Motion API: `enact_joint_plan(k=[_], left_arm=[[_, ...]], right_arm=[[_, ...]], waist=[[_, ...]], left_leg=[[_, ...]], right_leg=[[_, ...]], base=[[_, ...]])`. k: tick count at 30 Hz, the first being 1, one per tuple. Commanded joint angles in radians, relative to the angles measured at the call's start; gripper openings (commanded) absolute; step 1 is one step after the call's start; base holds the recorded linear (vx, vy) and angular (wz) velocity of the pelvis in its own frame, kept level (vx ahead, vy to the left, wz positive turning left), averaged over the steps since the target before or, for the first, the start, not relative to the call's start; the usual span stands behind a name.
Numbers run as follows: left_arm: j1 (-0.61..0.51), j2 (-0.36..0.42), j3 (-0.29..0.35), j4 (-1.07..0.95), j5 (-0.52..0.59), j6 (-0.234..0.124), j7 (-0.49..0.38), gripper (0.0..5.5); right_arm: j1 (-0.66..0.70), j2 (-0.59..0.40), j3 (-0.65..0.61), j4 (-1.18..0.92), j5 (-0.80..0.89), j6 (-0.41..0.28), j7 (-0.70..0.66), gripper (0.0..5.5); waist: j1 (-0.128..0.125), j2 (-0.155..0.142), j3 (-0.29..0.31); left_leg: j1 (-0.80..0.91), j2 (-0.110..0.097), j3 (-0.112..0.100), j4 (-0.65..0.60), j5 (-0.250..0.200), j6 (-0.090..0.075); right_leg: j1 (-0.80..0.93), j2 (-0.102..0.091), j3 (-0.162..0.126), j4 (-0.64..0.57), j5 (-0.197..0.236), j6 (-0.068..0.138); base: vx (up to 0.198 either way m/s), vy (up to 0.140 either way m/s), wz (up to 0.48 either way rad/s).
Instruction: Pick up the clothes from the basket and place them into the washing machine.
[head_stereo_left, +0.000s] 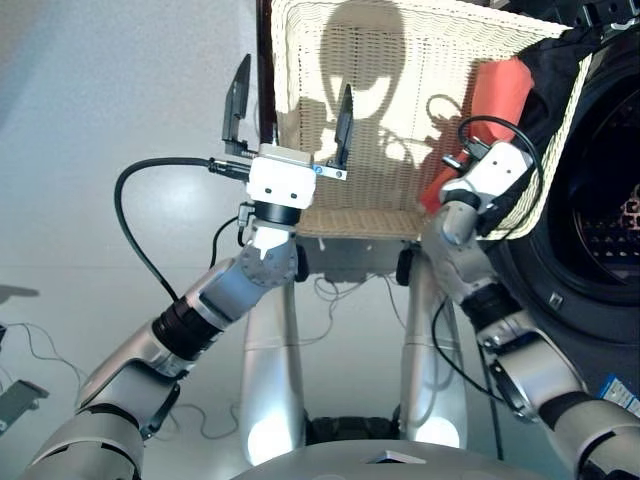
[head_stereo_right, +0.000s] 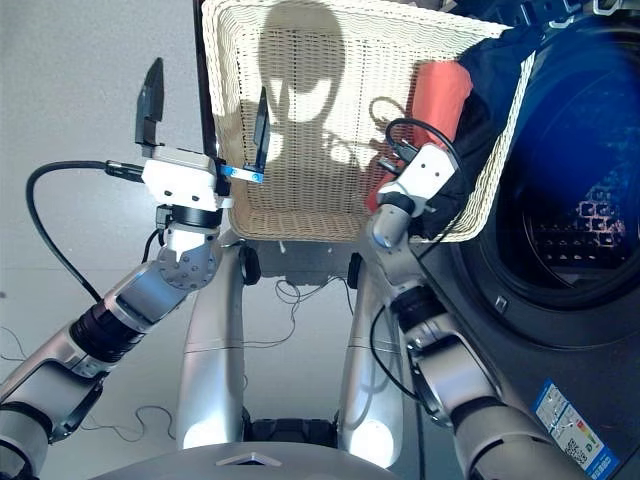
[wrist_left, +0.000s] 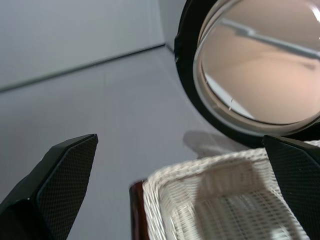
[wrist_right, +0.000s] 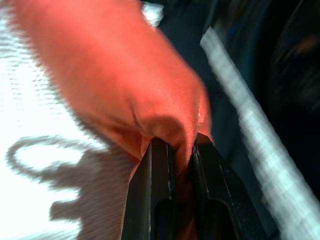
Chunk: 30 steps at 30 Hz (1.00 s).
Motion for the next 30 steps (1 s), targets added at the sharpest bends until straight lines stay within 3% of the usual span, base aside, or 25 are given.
enact_joint_plan(k=[1, 9, 16, 20, 24, 30], left_arm=[[0.02, 0.032, 0.015, -0.153, 0.063, -0.08, 0.028, 5.5], [0.027, 0.058, 0.021, -0.171, 0.078, -0.085, 0.045, 5.5], [0.013, 0.055, -0.013, -0.165, 0.043, -0.109, 0.037, 5.5], [-0.006, 0.063, -0.043, -0.161, 0.019, -0.11, 0.016, 5.5], [-0.043, 0.083, -0.061, -0.146, 0.0, -0.106, -0.021, 5.5], [-0.058, 0.104, -0.061, -0.145, -0.013, -0.092, -0.061, 5.5]], right_arm=[[0.052, -0.1, -0.143, -0.146, -0.152, -0.083, -0.103, 0.0], [0.093, -0.158, -0.299, -0.129, -0.226, -0.049, -0.265, 0.0], [-0.02, -0.264, -0.358, 0.265, -0.034, -0.045, -0.299, 0.0], [-0.086, -0.37, -0.313, 0.553, 0.127, -0.017, -0.185, 0.0], [-0.142, -0.466, -0.213, 0.79, 0.211, 0.063, 0.011, 0.0], [-0.194, -0.542, -0.175, 0.906, 0.333, 0.089, 0.162, 0.0]], waist=[[-0.005, 0.031, -0.016], [-0.005, 0.031, -0.016], [0.016, 0.047, -0.016], [0.032, 0.057, -0.016], [0.043, 0.072, -0.016], [0.045, 0.083, -0.016]], left_leg=[[0.07, 0.016, 0.03, -0.017, -0.054, -0.054], [0.065, 0.018, 0.024, -0.003, -0.063, -0.056], [0.064, 0.015, 0.015, 0.0, -0.066, -0.062], [0.062, 0.013, 0.008, -0.002, -0.063, -0.065], [0.056, 0.013, 0.006, 0.008, -0.064, -0.067], [0.047, 0.01, 0.008, 0.018, -0.066, -0.068]], right_leg=[[-0.029, 0.021, 0.006, 0.004, -0.004, -0.044], [-0.03, 0.02, 0.006, 0.015, -0.011, -0.04], [-0.025, 0.016, -0.003, 0.019, -0.015, -0.037], [-0.025, 0.012, -0.006, 0.021, -0.014, -0.038], [-0.027, 0.008, -0.006, 0.026, -0.014, -0.039], [-0.04, 0.007, -0.003, 0.034, -0.016, -0.042]], base=[[0.0, 0.0, 0.0], [0.0, 0.0, 0.0], [0.0, 0.0, 0.0], [0.0, 0.0, 0.0], [0.0, 0.0, 0.0], [0.0, 0.0, 0.0]])
